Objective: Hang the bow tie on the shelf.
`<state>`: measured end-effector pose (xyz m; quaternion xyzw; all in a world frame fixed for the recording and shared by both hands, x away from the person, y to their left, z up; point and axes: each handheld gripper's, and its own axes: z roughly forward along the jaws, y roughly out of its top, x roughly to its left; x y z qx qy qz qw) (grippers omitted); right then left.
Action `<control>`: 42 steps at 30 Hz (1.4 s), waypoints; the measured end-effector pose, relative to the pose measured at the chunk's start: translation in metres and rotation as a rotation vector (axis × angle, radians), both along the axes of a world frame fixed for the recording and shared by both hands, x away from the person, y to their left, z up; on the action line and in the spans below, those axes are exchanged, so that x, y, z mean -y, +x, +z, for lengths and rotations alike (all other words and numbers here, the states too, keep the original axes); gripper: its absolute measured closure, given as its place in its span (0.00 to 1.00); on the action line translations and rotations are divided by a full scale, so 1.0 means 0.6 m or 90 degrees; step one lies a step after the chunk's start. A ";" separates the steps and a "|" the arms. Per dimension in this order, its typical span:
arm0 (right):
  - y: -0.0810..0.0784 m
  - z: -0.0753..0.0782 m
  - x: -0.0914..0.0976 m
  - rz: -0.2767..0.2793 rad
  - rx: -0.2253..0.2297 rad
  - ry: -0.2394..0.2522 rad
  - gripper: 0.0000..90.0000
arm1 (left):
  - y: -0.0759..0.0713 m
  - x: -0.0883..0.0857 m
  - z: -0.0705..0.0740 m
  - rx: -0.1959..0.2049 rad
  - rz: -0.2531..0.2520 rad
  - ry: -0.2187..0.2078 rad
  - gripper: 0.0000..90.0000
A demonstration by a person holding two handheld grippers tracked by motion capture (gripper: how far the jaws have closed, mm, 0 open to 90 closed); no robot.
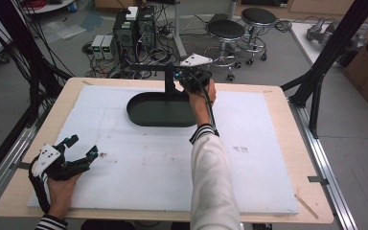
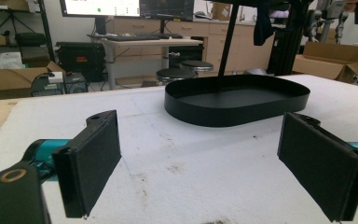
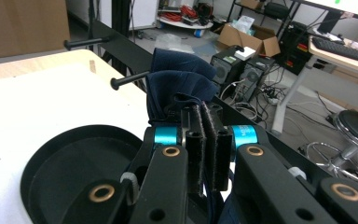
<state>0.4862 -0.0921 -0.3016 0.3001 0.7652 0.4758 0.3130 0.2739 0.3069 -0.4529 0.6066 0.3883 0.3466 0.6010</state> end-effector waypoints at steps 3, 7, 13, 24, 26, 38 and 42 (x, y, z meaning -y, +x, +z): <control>0.003 0.000 -0.003 -0.003 0.004 -0.005 0.97 | 0.000 0.000 0.000 0.000 0.000 0.000 0.15; 0.008 -0.003 -0.005 -0.016 0.008 -0.012 0.97 | 0.000 0.000 0.000 0.001 0.000 0.002 0.15; 0.012 -0.007 -0.001 -0.037 -0.002 -0.014 0.97 | 0.000 0.000 0.000 0.002 -0.001 0.004 0.15; 0.015 -0.014 -0.003 -0.037 -0.019 -0.039 0.96 | 0.000 0.001 0.000 0.000 -0.002 0.004 0.15; 0.016 -0.015 -0.003 -0.045 -0.024 -0.040 0.96 | 0.000 0.000 0.000 0.000 -0.002 0.004 0.15; 0.014 -0.033 -0.002 -0.046 -0.046 -0.051 0.96 | 0.000 0.001 0.000 0.001 -0.001 0.003 0.15; 0.014 -0.035 -0.005 -0.045 -0.050 -0.052 0.96 | -0.001 0.001 0.000 0.001 -0.002 0.004 0.15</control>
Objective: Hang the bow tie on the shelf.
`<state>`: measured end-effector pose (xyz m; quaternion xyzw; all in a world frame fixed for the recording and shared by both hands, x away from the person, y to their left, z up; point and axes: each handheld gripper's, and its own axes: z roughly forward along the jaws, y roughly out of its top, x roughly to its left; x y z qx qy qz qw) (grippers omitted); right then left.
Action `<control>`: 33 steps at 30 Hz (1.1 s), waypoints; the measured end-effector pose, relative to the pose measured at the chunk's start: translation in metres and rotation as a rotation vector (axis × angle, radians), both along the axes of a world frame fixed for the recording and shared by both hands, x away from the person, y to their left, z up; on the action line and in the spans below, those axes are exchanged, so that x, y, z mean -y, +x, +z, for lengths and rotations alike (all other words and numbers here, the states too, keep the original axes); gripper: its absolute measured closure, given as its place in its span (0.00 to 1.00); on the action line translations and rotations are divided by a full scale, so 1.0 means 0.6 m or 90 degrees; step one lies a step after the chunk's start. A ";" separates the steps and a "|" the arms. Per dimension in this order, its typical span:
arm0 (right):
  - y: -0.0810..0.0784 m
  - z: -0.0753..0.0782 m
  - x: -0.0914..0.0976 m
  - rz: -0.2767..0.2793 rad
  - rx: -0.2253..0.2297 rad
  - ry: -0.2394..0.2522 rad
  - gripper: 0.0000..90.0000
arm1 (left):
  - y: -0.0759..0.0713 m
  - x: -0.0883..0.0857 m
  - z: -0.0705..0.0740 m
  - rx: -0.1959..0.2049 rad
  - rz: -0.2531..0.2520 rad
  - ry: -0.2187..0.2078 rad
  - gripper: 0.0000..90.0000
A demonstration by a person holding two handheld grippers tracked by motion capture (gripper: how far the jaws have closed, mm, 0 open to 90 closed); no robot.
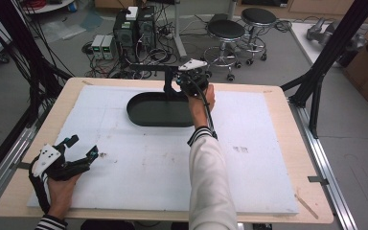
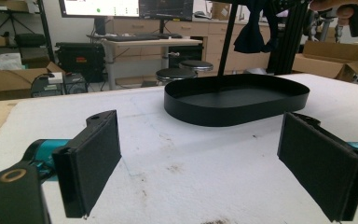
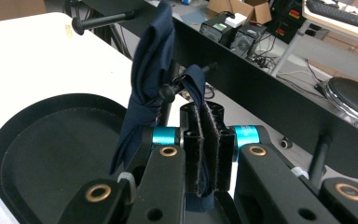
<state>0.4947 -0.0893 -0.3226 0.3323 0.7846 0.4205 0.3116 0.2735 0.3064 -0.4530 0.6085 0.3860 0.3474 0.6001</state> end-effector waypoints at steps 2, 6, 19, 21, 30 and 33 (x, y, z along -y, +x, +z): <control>0.000 -0.003 -0.003 0.002 -0.009 -0.005 0.95 | 0.000 0.000 0.000 0.000 0.000 0.002 0.15; 0.002 -0.008 -0.005 0.004 -0.026 -0.010 0.94 | 0.000 -0.001 0.000 0.000 0.000 0.003 0.15; 0.004 -0.018 0.003 0.002 -0.070 -0.022 0.87 | 0.000 0.000 0.000 0.002 0.000 0.003 0.15; 0.003 -0.018 0.003 0.004 -0.075 -0.020 0.84 | 0.000 0.000 0.000 0.002 -0.001 0.005 0.15; -0.006 -0.013 0.011 0.016 -0.101 -0.005 0.82 | 0.000 0.000 0.000 0.003 -0.003 0.004 0.15; -0.009 -0.012 0.012 0.019 -0.104 -0.008 0.81 | 0.000 0.000 0.000 0.003 -0.003 0.004 0.15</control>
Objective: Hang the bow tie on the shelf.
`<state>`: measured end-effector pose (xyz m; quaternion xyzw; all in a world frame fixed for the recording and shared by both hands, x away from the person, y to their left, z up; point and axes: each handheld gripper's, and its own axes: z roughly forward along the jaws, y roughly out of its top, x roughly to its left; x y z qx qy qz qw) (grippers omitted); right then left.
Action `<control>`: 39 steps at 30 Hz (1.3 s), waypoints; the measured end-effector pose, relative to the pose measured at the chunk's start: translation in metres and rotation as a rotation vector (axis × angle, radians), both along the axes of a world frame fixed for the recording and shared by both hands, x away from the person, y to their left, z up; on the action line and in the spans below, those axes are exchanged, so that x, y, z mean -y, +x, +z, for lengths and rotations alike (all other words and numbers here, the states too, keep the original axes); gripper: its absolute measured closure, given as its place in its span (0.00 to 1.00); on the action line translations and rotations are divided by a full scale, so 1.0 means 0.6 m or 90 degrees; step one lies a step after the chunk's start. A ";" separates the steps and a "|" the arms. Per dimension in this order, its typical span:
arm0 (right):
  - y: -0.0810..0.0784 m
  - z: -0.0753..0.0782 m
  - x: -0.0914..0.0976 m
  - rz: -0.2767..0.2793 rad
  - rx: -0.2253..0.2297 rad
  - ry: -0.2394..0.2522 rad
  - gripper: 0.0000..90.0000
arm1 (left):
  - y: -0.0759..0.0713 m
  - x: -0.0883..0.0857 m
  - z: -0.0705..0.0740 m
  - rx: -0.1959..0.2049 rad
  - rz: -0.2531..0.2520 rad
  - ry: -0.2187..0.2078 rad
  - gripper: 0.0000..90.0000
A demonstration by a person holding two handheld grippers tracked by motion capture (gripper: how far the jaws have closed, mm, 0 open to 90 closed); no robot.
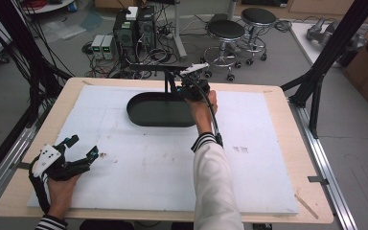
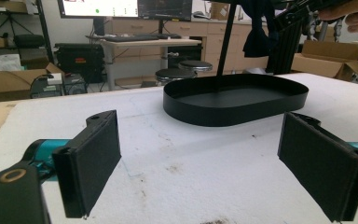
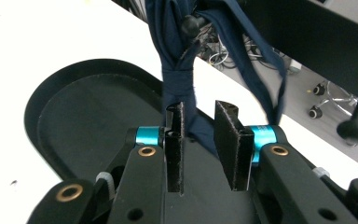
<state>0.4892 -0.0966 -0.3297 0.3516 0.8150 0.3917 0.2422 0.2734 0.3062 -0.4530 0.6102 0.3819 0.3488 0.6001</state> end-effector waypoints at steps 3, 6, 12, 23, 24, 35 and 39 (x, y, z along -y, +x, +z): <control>-0.019 -0.006 0.010 0.002 0.010 0.013 0.78 | 0.000 0.000 0.000 -0.001 0.000 -0.001 0.15; -0.024 -0.006 0.014 0.008 -0.017 0.009 0.74 | 0.000 0.000 0.000 -0.002 0.000 0.000 0.15; -0.060 0.024 0.014 0.030 -0.014 0.019 0.69 | 0.000 0.000 0.000 -0.002 0.002 -0.001 0.15; -0.163 0.058 0.074 0.067 0.070 0.062 0.54 | -0.001 0.001 0.000 0.000 0.000 0.003 0.15; -0.188 0.056 0.099 0.059 0.074 0.087 0.50 | -0.001 0.000 0.000 0.000 0.000 0.002 0.15; -0.315 0.007 0.215 0.002 0.128 0.142 0.23 | -0.002 0.001 0.000 0.005 -0.001 0.006 0.15; -0.343 -0.023 0.239 -0.018 0.146 0.161 0.19 | -0.002 0.002 0.000 0.007 -0.002 0.005 0.15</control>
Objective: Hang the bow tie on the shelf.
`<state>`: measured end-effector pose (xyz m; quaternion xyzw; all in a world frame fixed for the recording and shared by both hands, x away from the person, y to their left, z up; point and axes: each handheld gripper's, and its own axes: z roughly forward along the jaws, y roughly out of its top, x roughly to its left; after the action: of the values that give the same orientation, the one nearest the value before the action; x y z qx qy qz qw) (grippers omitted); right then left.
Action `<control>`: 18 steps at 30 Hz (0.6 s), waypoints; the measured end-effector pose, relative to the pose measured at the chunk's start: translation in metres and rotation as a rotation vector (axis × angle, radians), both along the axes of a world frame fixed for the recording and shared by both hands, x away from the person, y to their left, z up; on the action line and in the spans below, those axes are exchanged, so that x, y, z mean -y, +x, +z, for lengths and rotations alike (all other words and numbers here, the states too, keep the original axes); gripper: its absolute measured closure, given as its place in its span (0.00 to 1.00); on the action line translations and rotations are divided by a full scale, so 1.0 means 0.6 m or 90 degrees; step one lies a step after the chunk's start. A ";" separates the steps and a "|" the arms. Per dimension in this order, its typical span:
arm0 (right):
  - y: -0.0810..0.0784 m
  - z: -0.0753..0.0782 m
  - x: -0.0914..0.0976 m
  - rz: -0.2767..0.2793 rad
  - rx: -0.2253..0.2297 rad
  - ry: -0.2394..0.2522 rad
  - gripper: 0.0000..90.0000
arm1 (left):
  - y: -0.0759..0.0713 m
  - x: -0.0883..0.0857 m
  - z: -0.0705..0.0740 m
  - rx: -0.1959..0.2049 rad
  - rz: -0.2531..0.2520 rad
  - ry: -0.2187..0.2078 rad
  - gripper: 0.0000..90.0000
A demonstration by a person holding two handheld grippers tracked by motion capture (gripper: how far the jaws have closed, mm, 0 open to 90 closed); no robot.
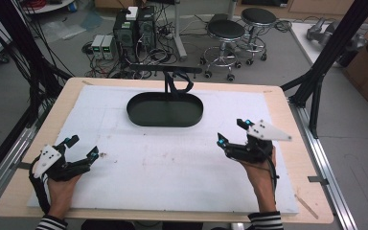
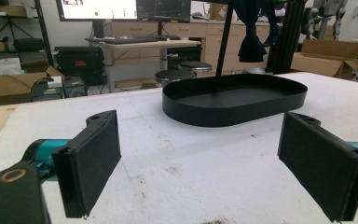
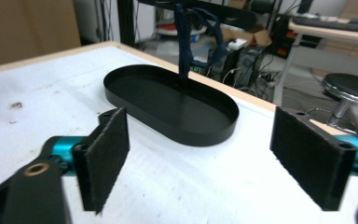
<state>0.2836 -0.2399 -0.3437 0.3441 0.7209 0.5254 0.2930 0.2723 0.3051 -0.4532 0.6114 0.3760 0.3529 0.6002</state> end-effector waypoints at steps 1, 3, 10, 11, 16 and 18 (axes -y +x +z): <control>-0.014 -0.022 0.014 -0.008 0.008 0.017 0.19 | 0.000 0.000 0.000 0.000 0.000 0.002 0.15; -0.019 -0.031 0.019 -0.009 0.010 0.025 0.18 | 0.000 0.000 0.000 0.000 0.000 0.002 0.15; -0.046 -0.113 0.055 -0.049 0.034 0.050 0.13 | -0.001 0.000 0.000 0.005 0.000 0.002 0.15; -0.048 -0.122 0.055 -0.052 0.041 0.049 0.13 | -0.002 0.000 0.000 0.005 0.000 0.003 0.15; -0.057 -0.151 0.055 -0.056 0.062 0.058 0.13 | -0.003 0.001 0.000 0.010 0.000 0.005 0.15; -0.056 -0.168 0.054 -0.070 0.072 0.057 0.11 | -0.003 0.001 -0.001 0.012 0.000 0.007 0.15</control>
<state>0.2498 -0.2723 -0.4442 0.3654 0.6592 0.5588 0.3460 0.2703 0.3044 -0.4536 0.6114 0.3682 0.3609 0.6002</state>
